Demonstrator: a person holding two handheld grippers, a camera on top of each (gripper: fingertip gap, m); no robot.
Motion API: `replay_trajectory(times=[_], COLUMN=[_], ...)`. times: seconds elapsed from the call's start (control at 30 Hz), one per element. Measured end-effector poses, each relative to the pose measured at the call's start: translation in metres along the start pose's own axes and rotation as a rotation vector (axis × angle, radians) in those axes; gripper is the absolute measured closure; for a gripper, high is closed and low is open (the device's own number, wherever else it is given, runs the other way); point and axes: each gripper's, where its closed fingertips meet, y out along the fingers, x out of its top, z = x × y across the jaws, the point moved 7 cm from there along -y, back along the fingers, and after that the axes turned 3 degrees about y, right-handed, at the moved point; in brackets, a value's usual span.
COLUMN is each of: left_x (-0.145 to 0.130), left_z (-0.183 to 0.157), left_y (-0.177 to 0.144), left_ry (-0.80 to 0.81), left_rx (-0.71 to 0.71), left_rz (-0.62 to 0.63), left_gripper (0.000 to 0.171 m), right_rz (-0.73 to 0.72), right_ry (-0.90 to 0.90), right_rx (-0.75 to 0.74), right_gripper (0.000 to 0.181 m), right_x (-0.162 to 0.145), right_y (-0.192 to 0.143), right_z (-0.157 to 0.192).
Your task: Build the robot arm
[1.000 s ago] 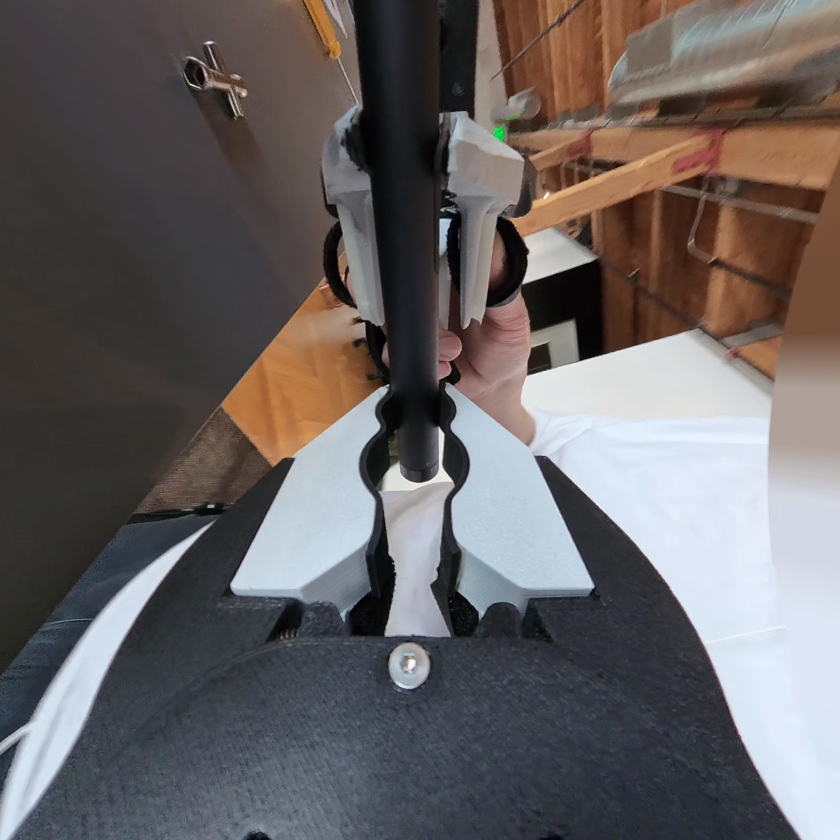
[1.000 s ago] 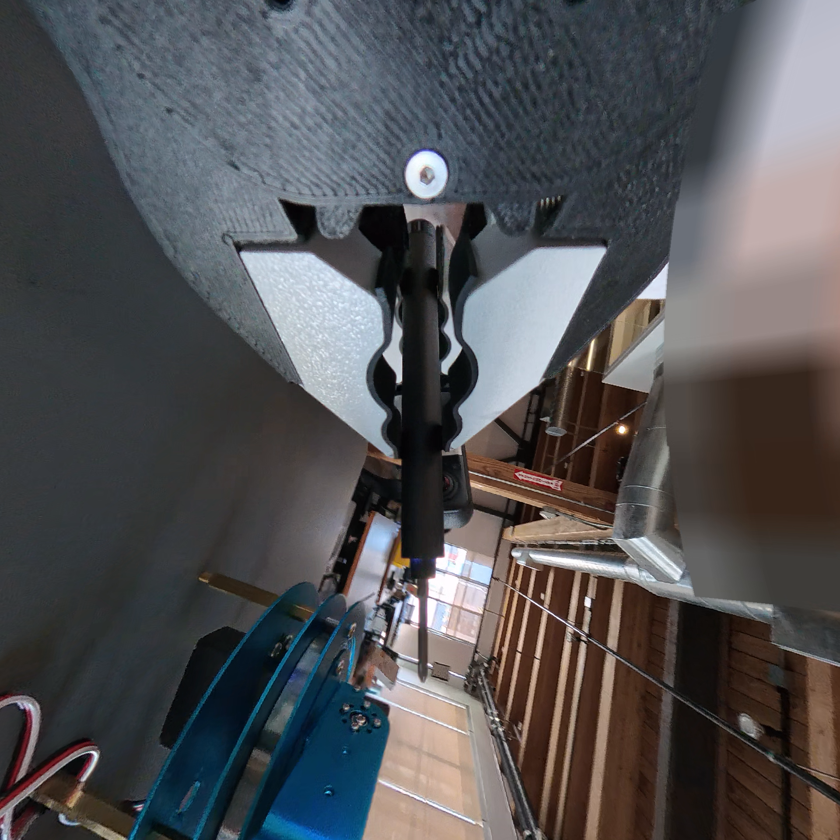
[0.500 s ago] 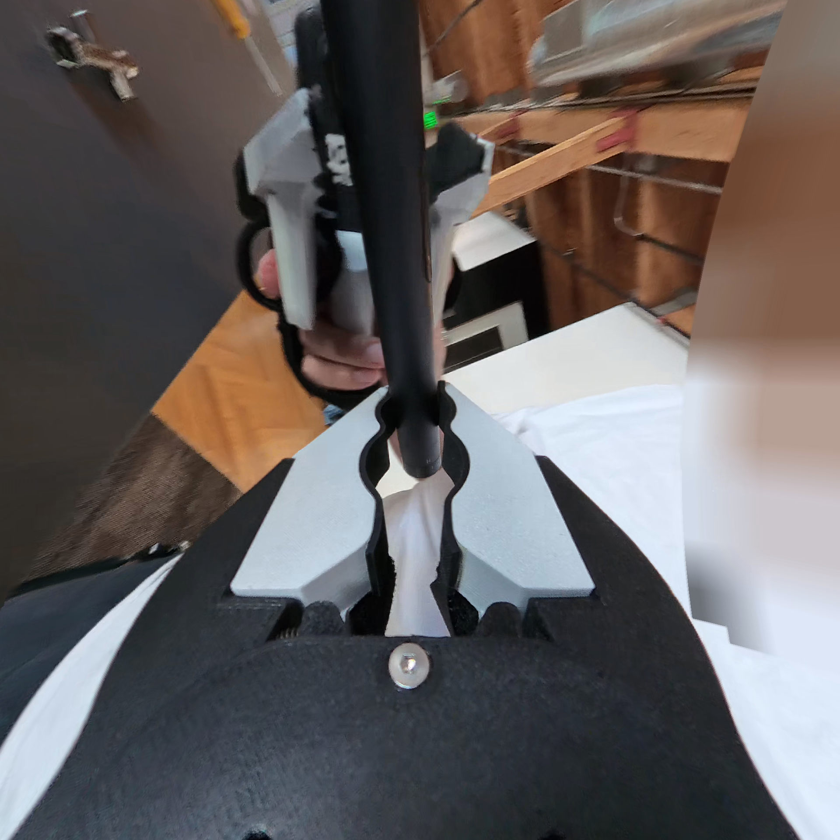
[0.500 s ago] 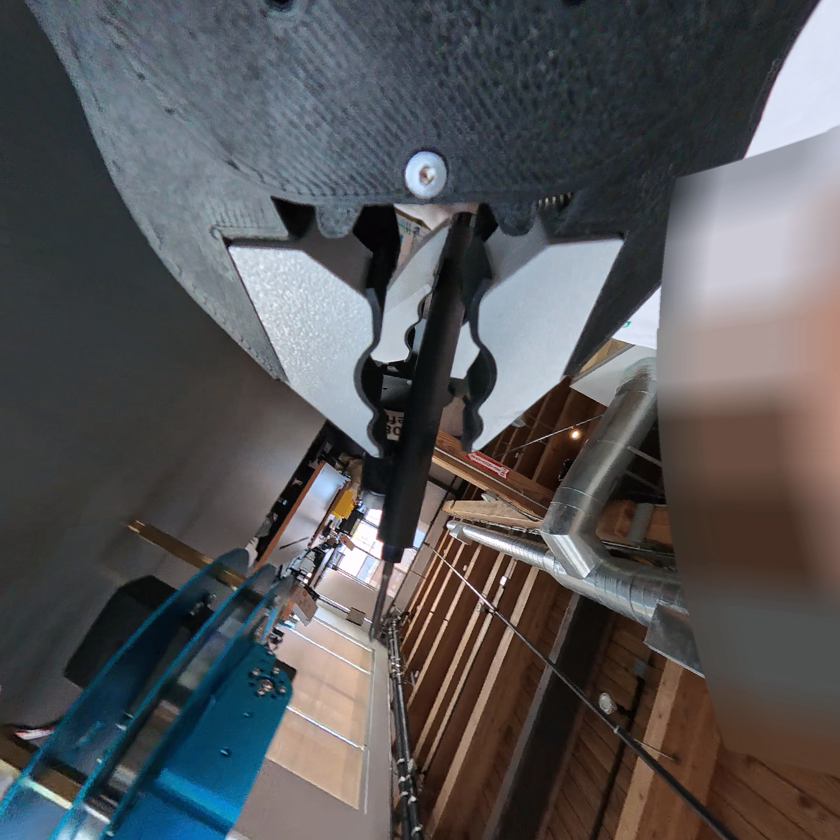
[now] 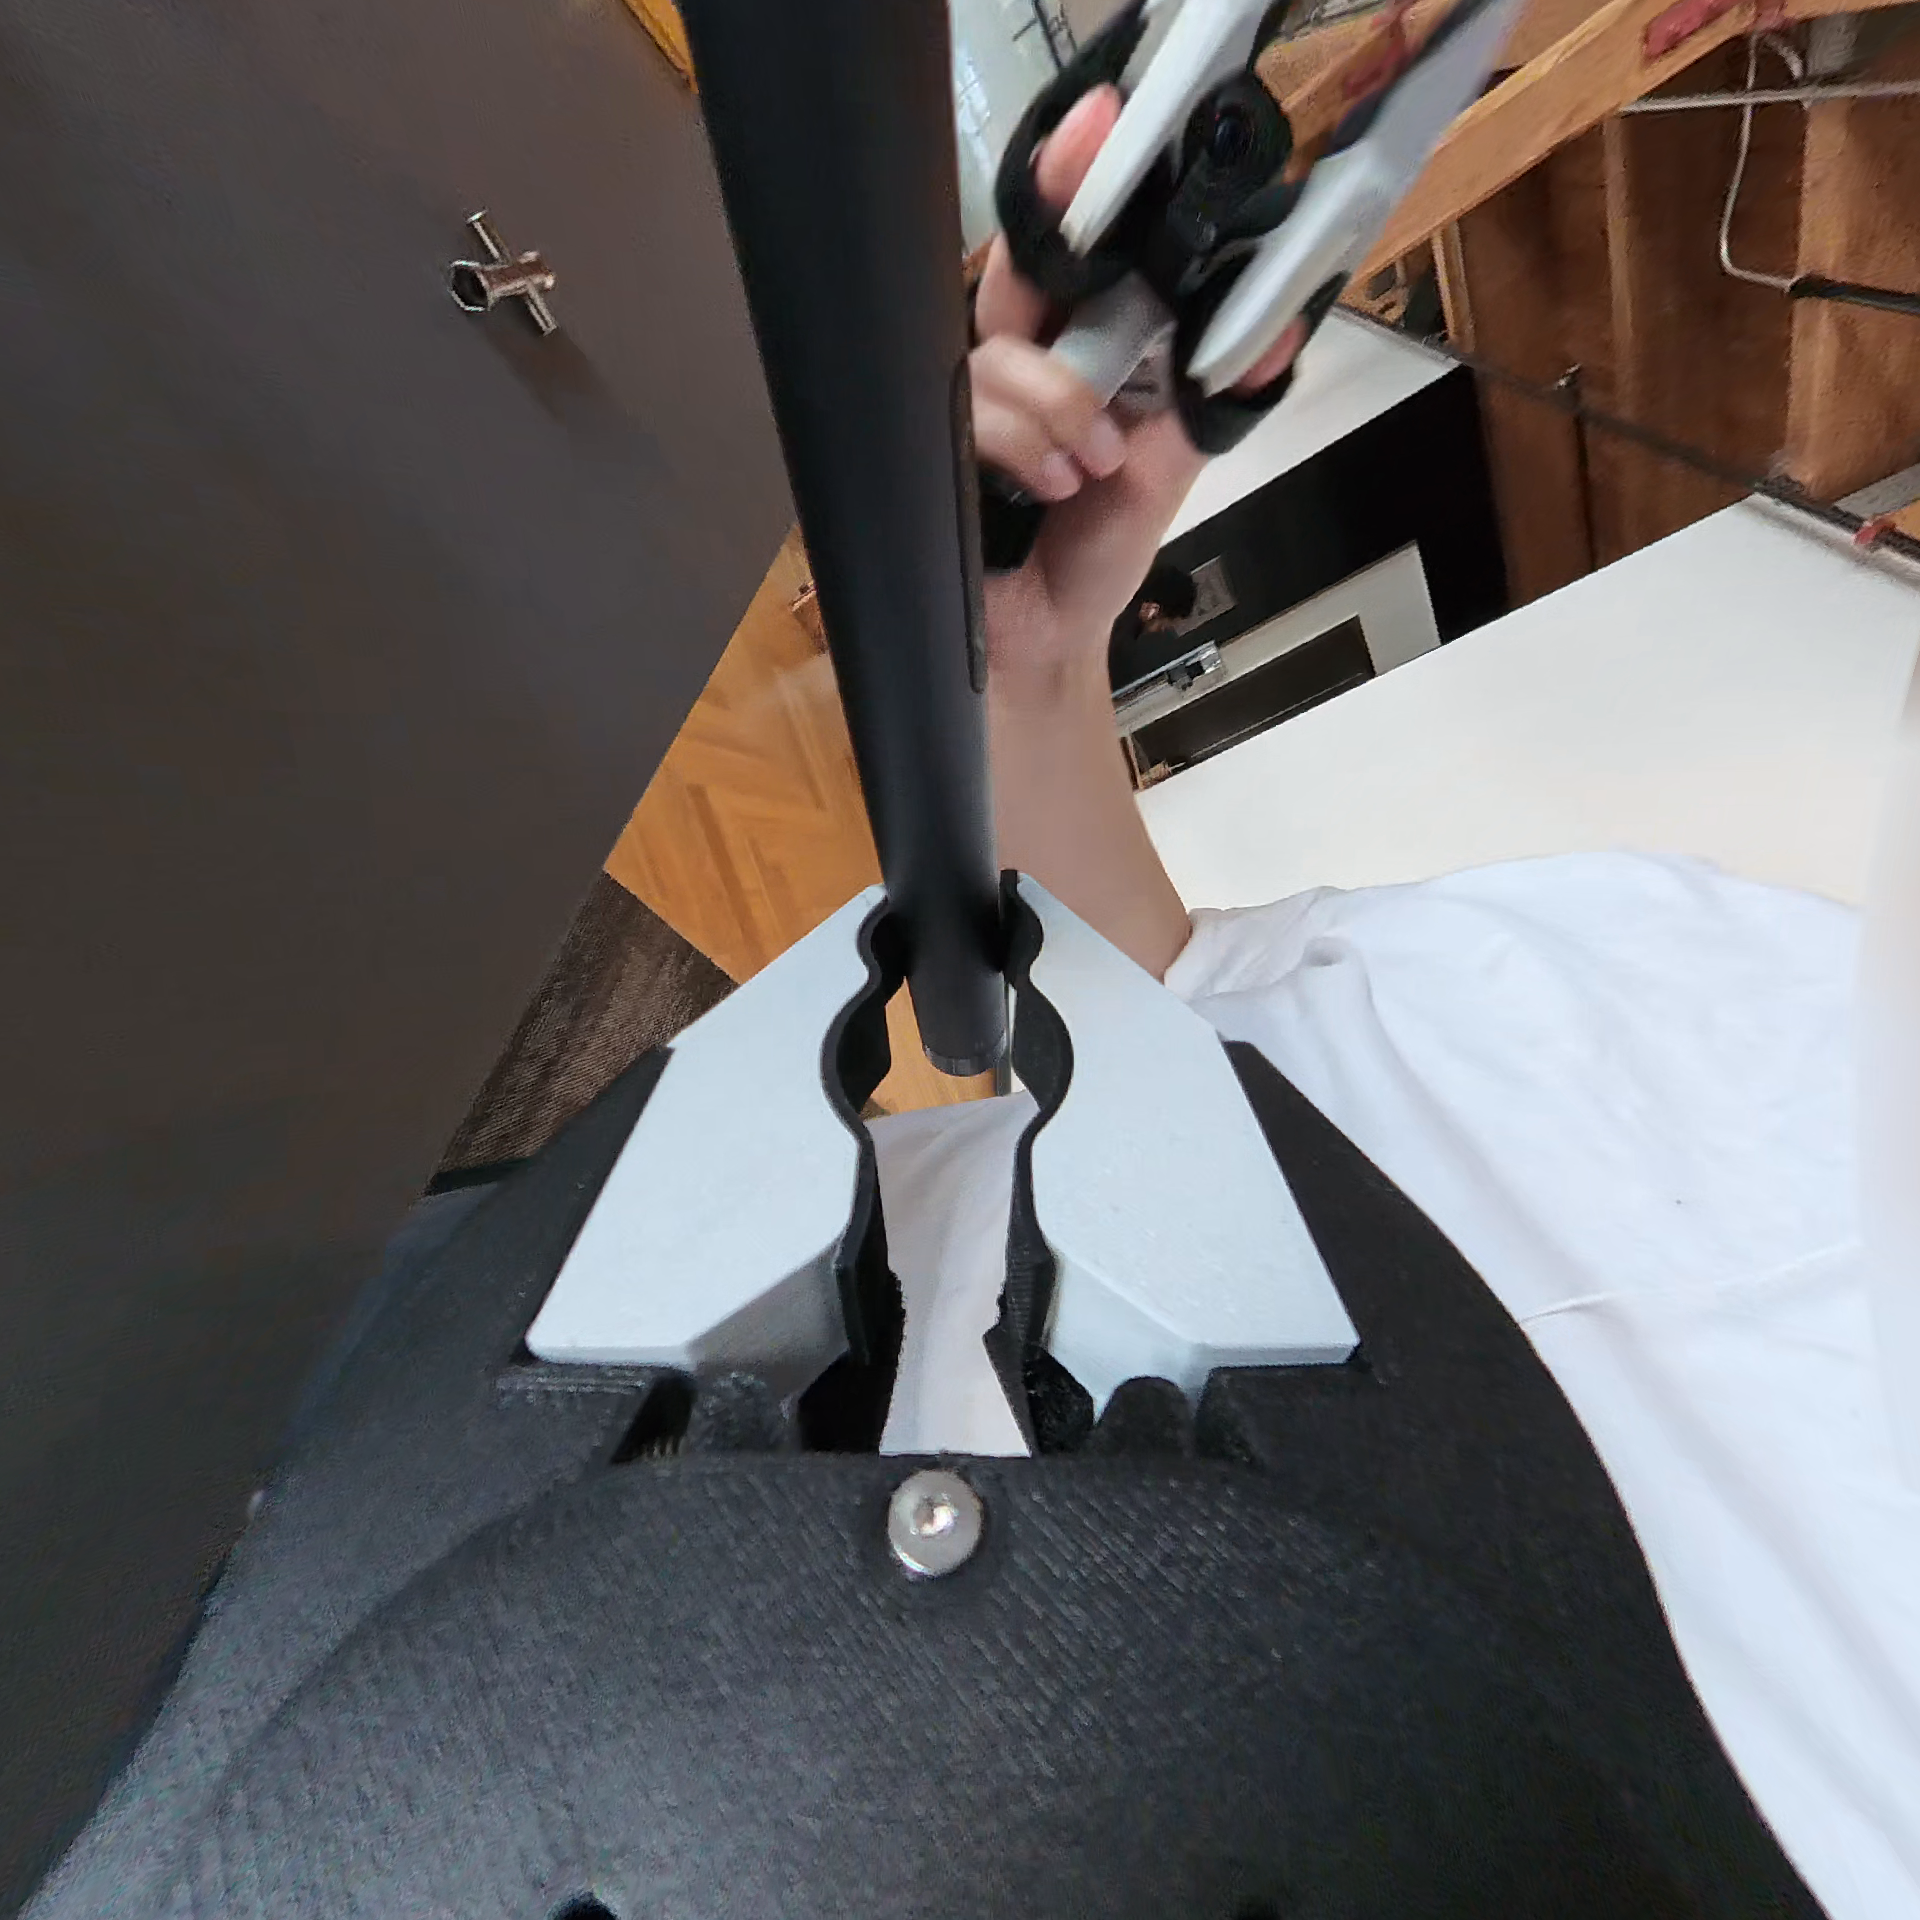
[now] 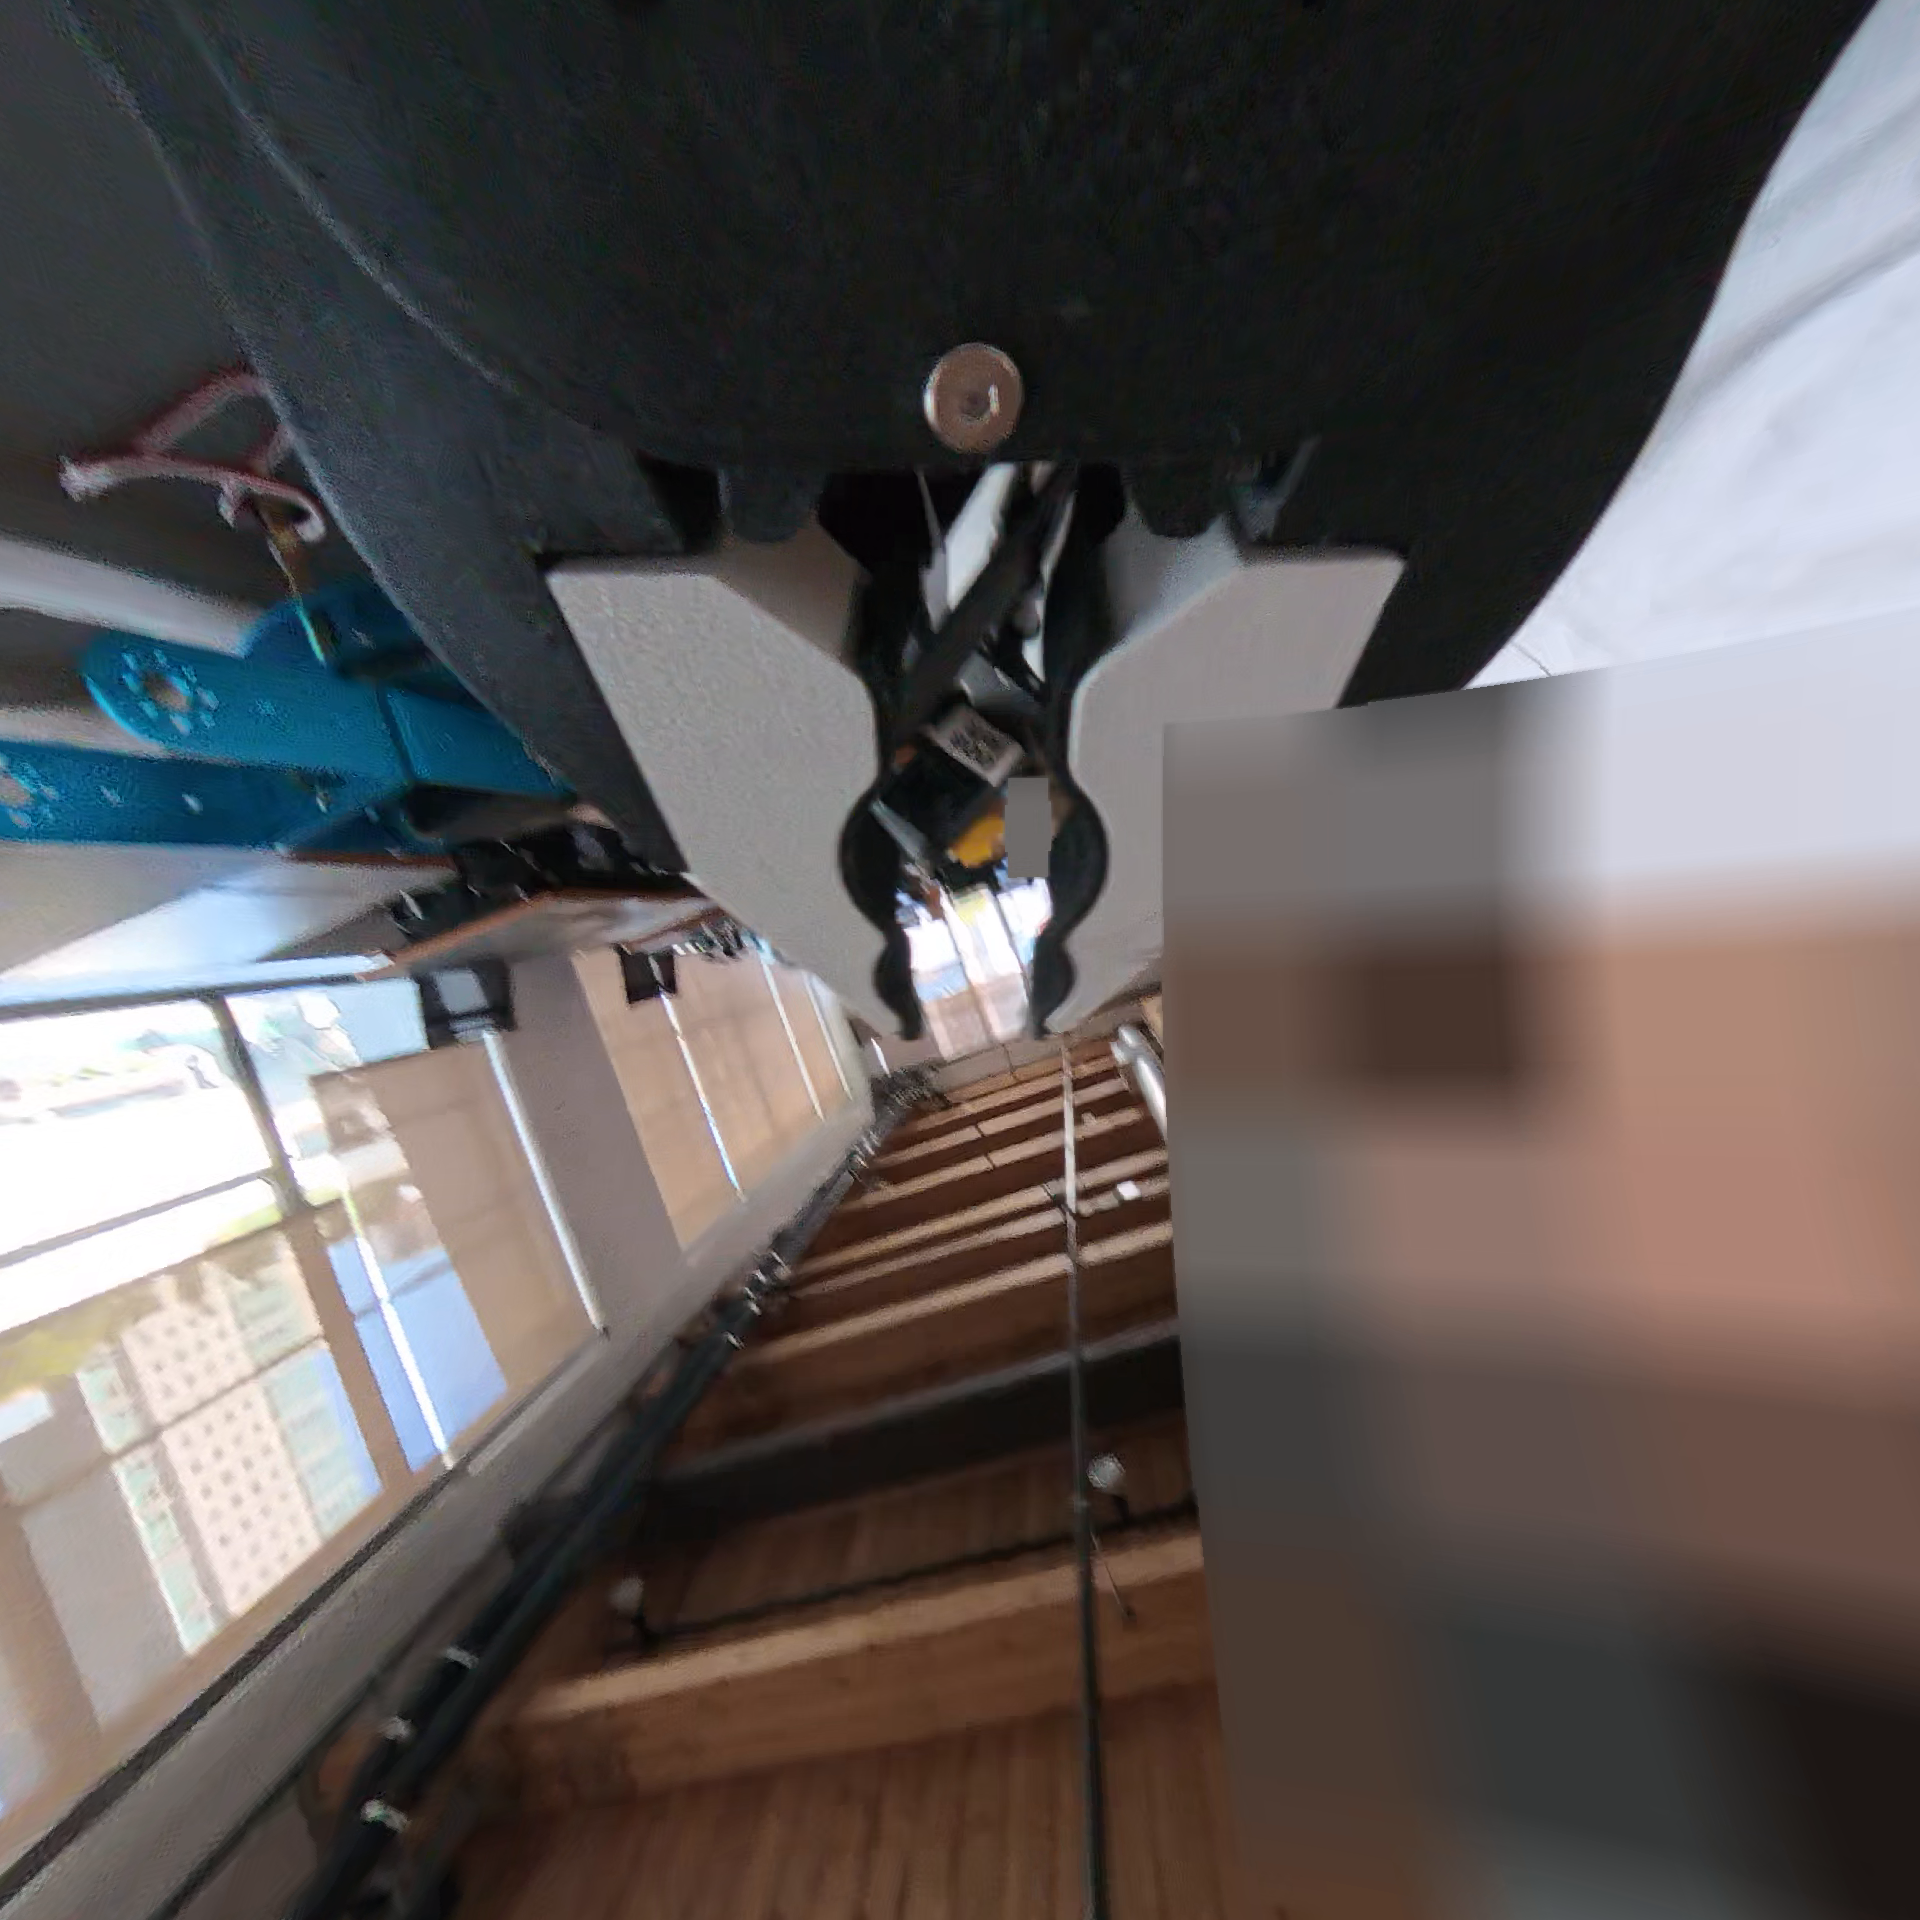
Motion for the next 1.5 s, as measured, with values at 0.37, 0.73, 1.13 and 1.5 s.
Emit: replay_trajectory(times=[0.37, 0.73, 1.13, 1.5], left_x=[0.005, 0.029, 0.059, 0.037], left_z=[0.01, -0.008, -0.034, -0.032], left_y=[0.007, 0.064, 0.109, 0.118], left_ry=[-0.009, 0.068, 0.148, 0.083], left_rx=[0.098, 0.177, 0.275, 0.401], left_rz=[0.029, -0.055, -0.168, -0.117], left_gripper=[0.155, 0.155, 0.155, 0.155], right_rz=[0.014, 0.337, 0.334, 0.279], right_ry=[-0.427, -0.895, -1.064, -0.209], right_rx=[-0.237, -1.333, -1.679, -0.442], right_gripper=[0.181, 0.181, 0.181, 0.157], right_x=[0.058, 0.157, 0.242, 0.133], right_y=[0.009, -0.086, -0.148, -0.089], right_z=[-0.027, -0.092, -0.087, -0.051])
